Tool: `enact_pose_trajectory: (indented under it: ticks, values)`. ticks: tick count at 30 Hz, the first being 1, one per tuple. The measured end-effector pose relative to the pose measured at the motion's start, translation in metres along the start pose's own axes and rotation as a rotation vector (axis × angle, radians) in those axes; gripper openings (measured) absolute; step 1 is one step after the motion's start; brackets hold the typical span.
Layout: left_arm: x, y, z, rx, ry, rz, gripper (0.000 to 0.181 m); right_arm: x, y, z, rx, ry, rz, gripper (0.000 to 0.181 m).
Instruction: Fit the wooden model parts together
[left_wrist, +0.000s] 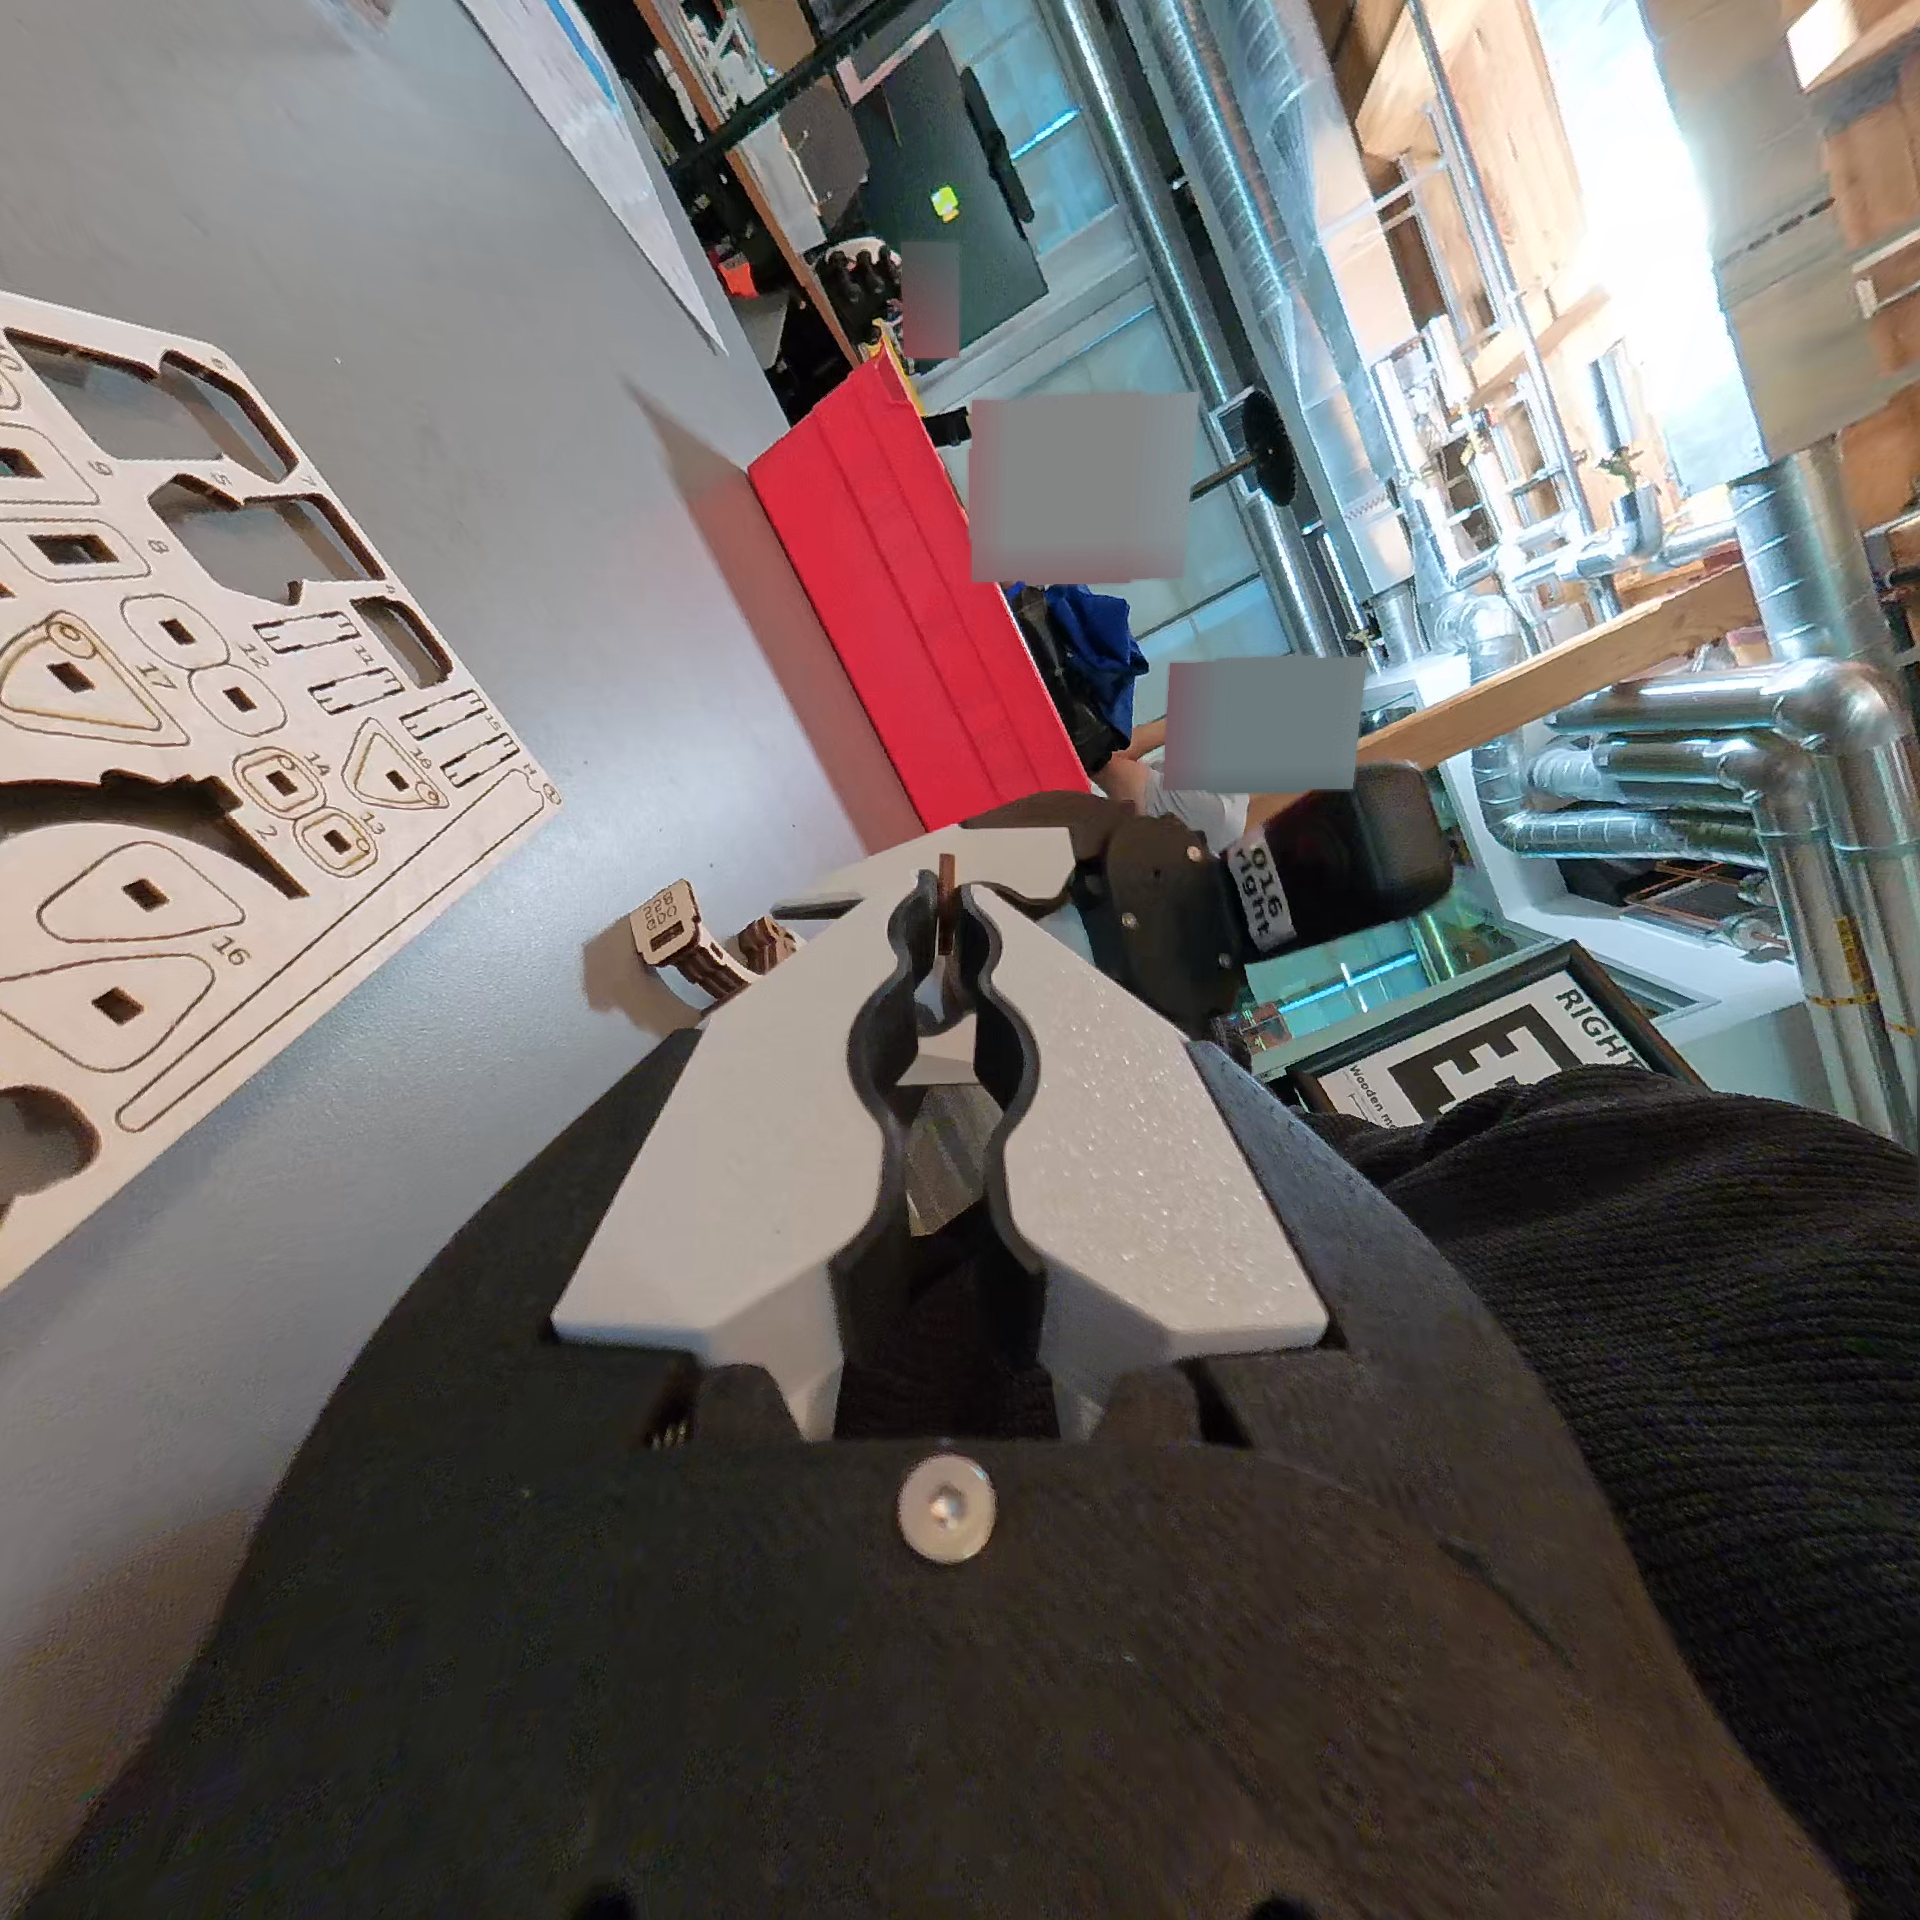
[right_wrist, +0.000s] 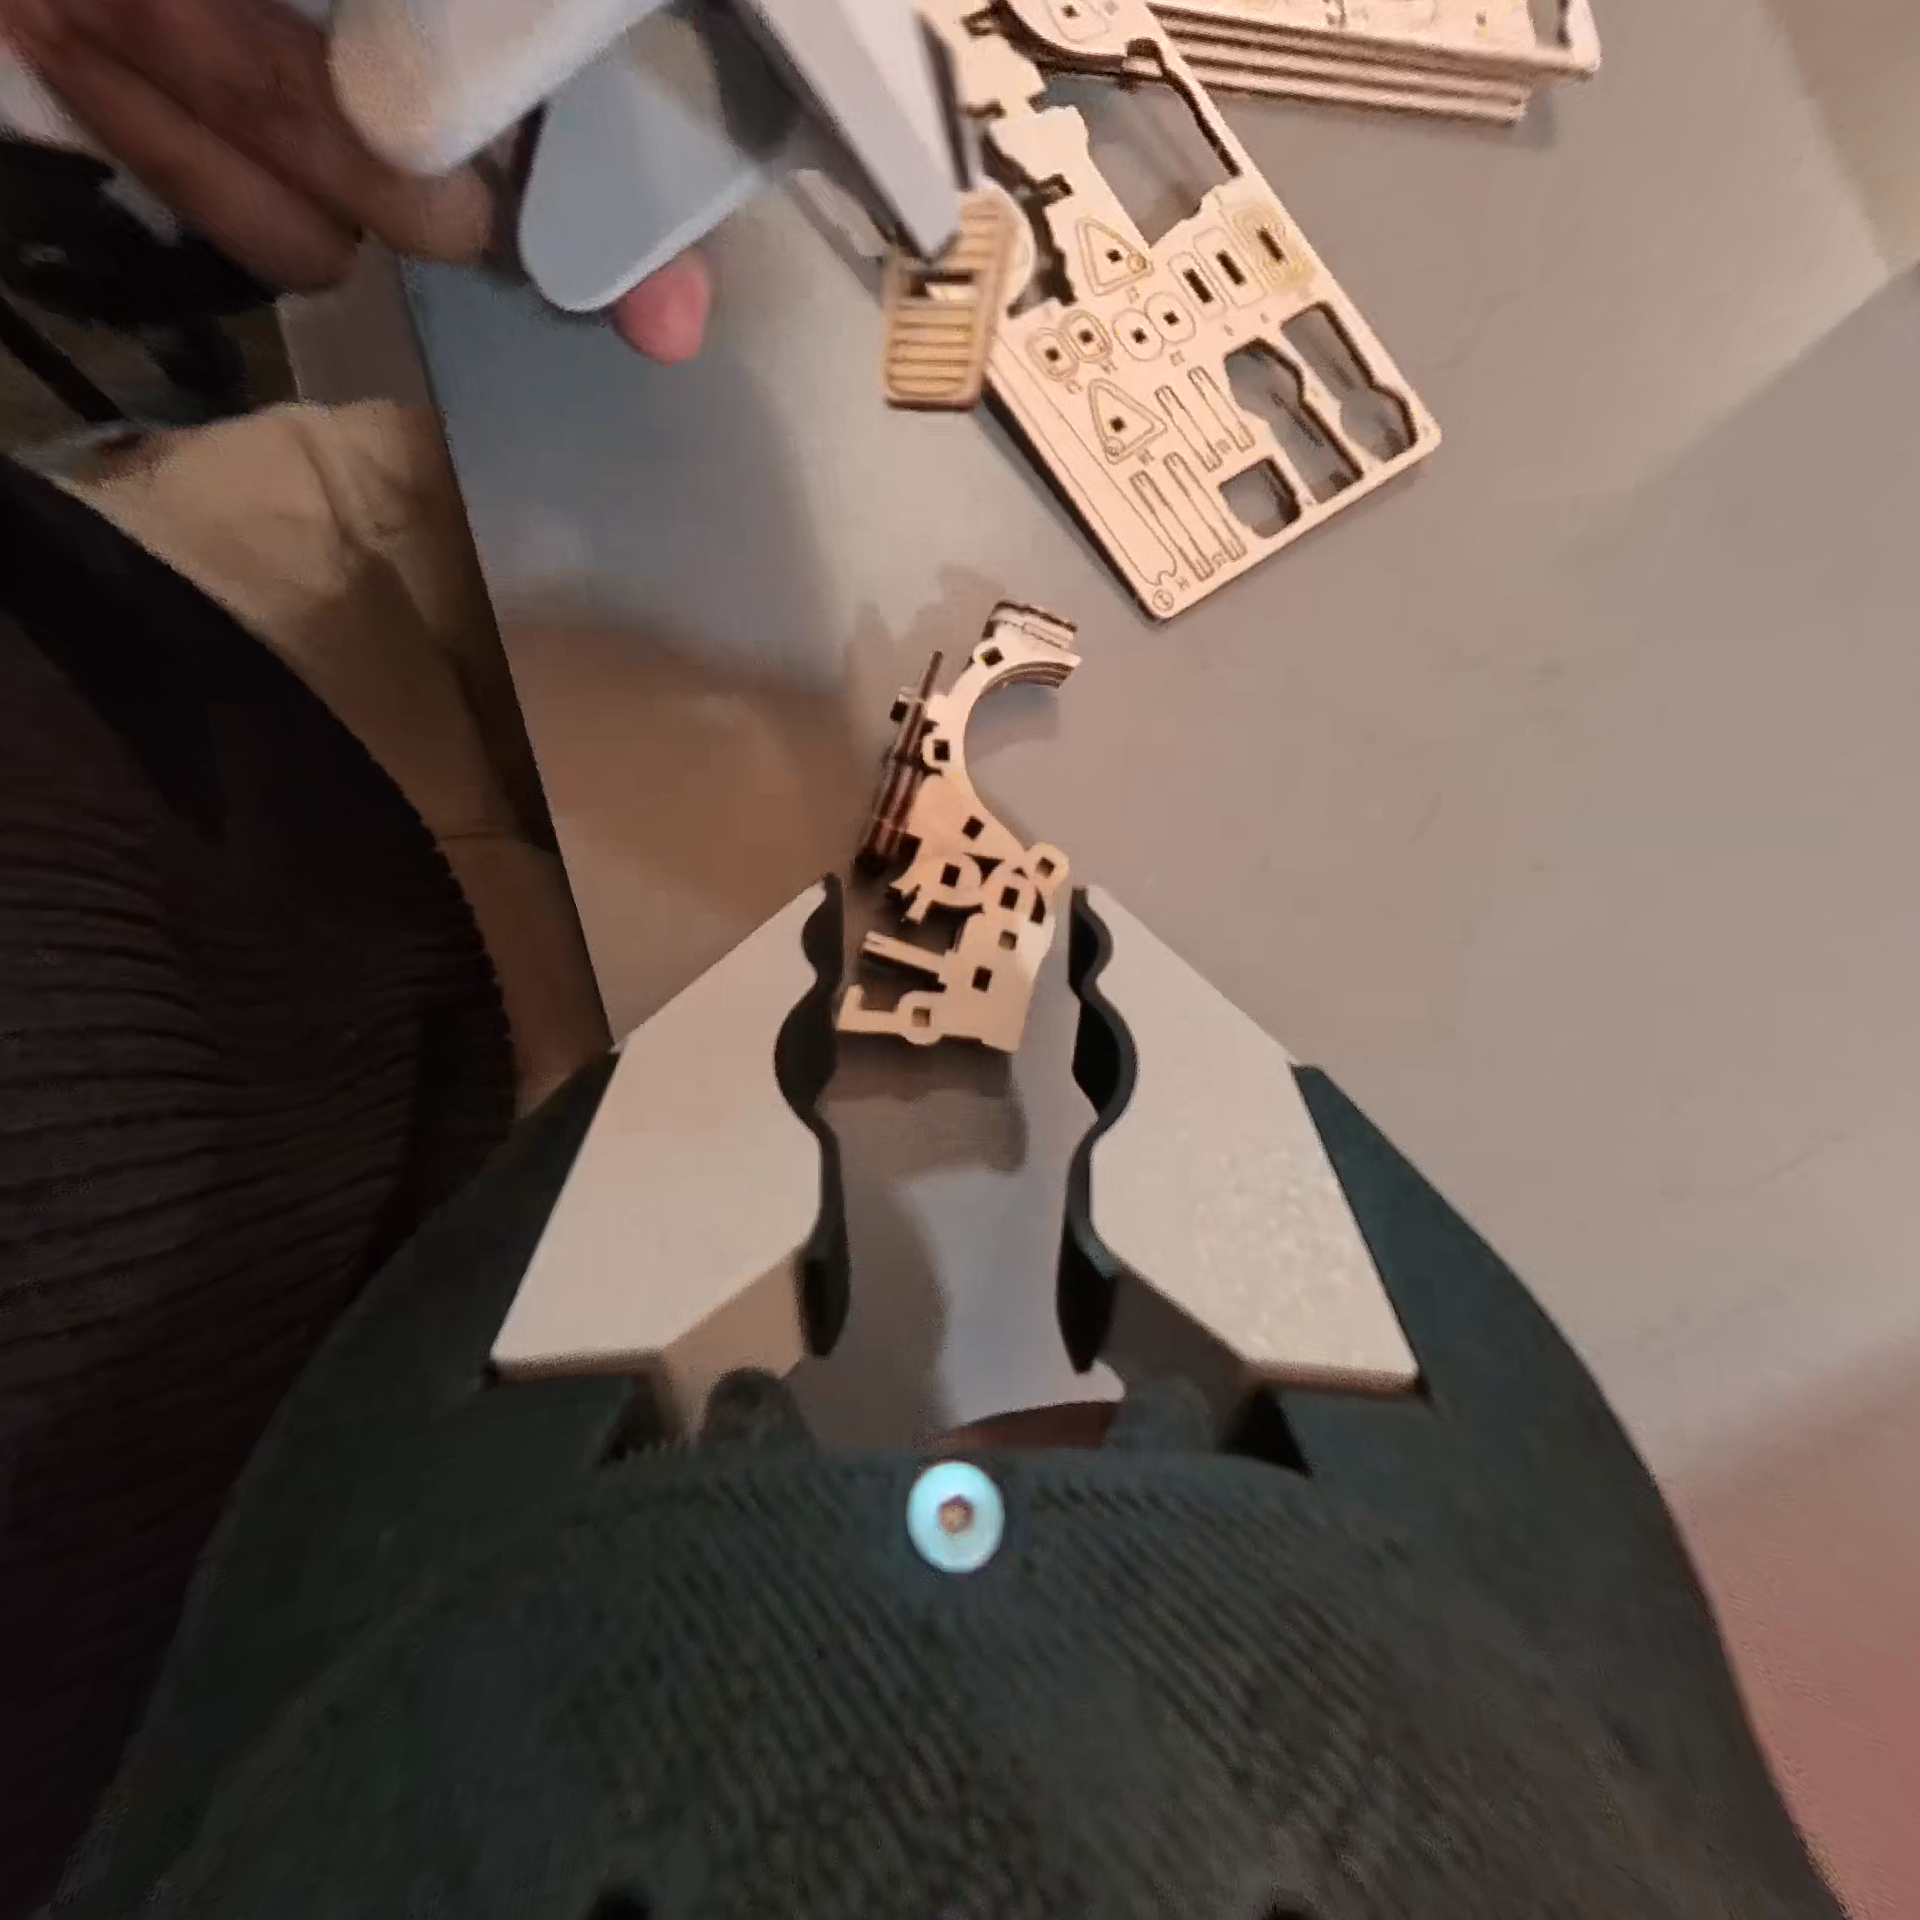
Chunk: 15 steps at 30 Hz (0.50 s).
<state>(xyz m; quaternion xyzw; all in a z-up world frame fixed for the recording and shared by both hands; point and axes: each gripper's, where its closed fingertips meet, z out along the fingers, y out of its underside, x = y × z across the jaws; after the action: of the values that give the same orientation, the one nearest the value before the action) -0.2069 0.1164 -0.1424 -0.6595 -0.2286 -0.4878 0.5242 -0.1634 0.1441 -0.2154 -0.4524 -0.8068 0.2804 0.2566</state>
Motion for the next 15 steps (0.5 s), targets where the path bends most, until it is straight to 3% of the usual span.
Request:
enact_pose_trajectory:
  ticks: [4, 10, 15]
  values:
    - [0.002, 0.002, 0.001, -0.009, 0.008, 0.000, 0.001, 0.002, 0.003, 0.002, 0.014, -0.061, 0.174, 0.037]
    - [0.002, 0.002, 0.001, -0.012, 0.011, 0.006, 0.001, 0.007, 0.002, 0.000, 0.053, -0.107, 0.286, 0.037]
    - [0.012, -0.005, -0.003, 0.005, 0.059, 0.055, 0.001, 0.010, -0.011, -0.009, 0.172, -0.236, 0.471, 0.036]
